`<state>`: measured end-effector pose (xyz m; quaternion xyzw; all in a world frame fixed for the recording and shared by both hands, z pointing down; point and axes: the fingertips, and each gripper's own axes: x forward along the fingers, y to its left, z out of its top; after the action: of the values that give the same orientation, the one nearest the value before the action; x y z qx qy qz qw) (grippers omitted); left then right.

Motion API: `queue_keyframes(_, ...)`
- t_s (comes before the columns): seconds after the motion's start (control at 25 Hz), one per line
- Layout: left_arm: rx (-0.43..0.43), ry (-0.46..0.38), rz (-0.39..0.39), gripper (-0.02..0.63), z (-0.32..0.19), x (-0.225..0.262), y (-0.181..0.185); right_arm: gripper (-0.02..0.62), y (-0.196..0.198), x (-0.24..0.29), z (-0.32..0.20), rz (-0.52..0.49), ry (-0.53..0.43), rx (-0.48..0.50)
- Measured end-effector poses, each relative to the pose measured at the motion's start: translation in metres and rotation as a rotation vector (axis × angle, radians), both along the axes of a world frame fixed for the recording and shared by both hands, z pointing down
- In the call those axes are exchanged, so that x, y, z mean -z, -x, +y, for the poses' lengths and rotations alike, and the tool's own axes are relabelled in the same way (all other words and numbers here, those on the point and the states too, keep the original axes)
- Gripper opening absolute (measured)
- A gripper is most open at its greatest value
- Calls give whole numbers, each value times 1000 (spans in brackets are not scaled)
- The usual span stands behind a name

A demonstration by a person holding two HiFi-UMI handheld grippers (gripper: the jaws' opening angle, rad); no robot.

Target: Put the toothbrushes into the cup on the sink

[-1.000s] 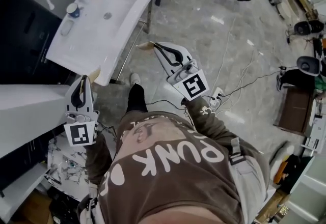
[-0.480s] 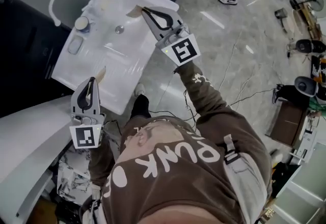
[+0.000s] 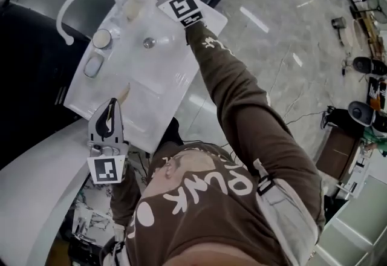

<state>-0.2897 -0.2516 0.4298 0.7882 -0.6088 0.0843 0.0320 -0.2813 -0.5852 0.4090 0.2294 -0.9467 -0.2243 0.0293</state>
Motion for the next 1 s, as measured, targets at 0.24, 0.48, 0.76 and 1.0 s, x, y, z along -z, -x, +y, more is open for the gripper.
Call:
queue_keyframes(0.24, 38, 44, 10, 6, -13, -16, 16, 11, 28, -61, -50, 66, 91, -9)
queue_keyframes(0.48, 42, 41, 10, 6, -24, -19, 20, 11, 37, -111, -65, 94, 191, -19)
queue_keyframes(0.76, 36, 48, 5, 6, -28, -20, 20, 26, 39, -130, -71, 102, 231, -28)
queue_keyframes(1.0, 29, 42, -15, 6, -29, -19, 22, 190, 33, -110, -57, 36, 235, 9)
